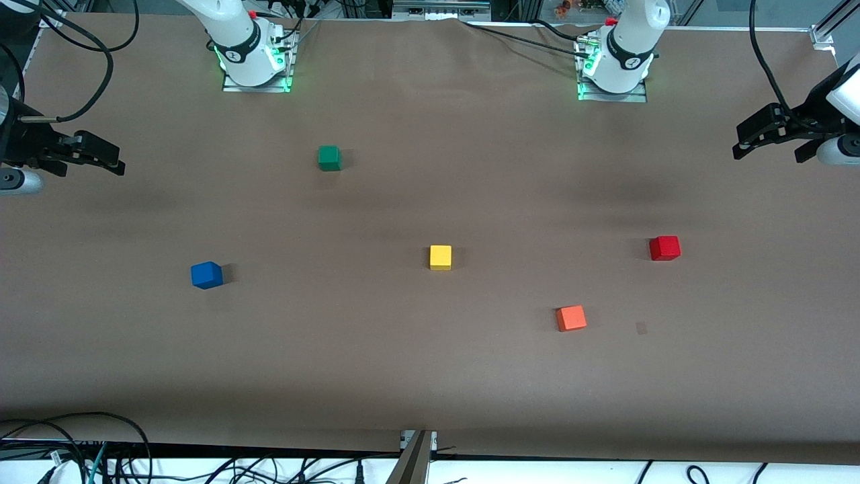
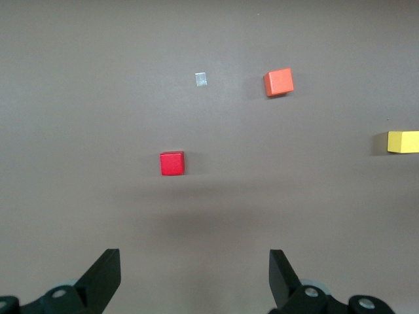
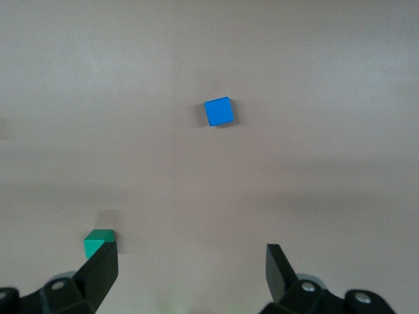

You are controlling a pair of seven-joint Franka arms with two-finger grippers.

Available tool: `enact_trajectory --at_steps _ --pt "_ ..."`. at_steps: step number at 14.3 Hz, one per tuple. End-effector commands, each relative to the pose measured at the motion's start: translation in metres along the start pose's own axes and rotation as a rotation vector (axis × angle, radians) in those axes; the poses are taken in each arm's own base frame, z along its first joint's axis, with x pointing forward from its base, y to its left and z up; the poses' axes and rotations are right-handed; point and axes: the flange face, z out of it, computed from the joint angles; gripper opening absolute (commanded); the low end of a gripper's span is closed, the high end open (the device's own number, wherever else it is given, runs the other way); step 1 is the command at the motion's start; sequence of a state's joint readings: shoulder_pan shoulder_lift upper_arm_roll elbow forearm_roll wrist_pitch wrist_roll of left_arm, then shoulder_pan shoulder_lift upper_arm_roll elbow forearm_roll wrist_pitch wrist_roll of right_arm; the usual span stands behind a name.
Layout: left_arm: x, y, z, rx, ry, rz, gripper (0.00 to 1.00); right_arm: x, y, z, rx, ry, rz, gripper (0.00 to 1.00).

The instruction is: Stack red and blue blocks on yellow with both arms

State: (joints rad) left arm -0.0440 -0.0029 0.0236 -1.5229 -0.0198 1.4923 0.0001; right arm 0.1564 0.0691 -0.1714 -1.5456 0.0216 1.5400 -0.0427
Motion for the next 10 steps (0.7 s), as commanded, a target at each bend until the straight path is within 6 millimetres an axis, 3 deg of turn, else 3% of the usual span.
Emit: enact_trajectory --at_steps 1,10 --pt "-0.0023 0.0003 -0.0064 -0.011 0.005 0.018 1.0 -0.0055 -0.0031 -0.0062 -0.025 0.006 -0.01 1.0" --pt "-0.0023 -0.0014 -0.0065 -0.011 0.005 0.018 1.0 -0.0039 -0.0008 -0.0064 -0.026 0.006 -0.01 1.0"
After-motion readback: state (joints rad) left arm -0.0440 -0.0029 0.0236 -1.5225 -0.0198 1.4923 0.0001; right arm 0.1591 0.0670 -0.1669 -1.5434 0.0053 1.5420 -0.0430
